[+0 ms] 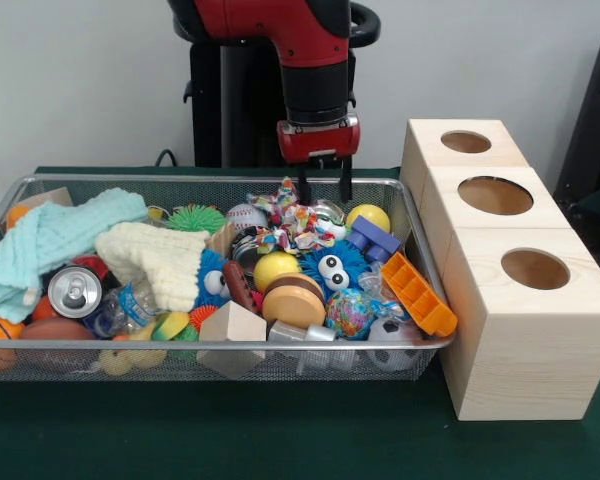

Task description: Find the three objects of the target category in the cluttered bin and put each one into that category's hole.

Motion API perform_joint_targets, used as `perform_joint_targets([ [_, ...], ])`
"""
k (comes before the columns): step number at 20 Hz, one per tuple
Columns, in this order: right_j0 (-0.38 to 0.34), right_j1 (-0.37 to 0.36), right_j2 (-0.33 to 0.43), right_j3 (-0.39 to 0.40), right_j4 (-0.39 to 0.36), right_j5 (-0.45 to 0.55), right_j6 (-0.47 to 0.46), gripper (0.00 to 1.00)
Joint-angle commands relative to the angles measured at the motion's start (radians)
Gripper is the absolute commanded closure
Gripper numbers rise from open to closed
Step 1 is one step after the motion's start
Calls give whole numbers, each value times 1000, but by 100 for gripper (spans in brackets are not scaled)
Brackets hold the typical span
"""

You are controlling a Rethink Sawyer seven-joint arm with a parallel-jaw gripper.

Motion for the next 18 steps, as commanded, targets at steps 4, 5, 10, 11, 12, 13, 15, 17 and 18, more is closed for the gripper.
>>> perform_joint_targets([
  [4, -89, -14, 21, -10, -119, 23, 87, 0],
  [5, -103, -32, 30, 0, -125, 38, 84, 0],
  [10, -175, -128, 99, 40, -127, 135, 68, 0],
  [11, -195, -157, 126, 45, -117, 172, 57, 0],
  [12, -207, -178, 147, 46, -105, 202, 47, 0],
  [13, -219, -199, 168, 47, -94, 231, 38, 0],
  [15, -237, -227, 207, 41, -69, 285, 25, 0],
  [17, -242, -244, 234, 29, -46, 326, 25, 0],
  [18, -238, -244, 238, 21, -40, 334, 32, 0],
])
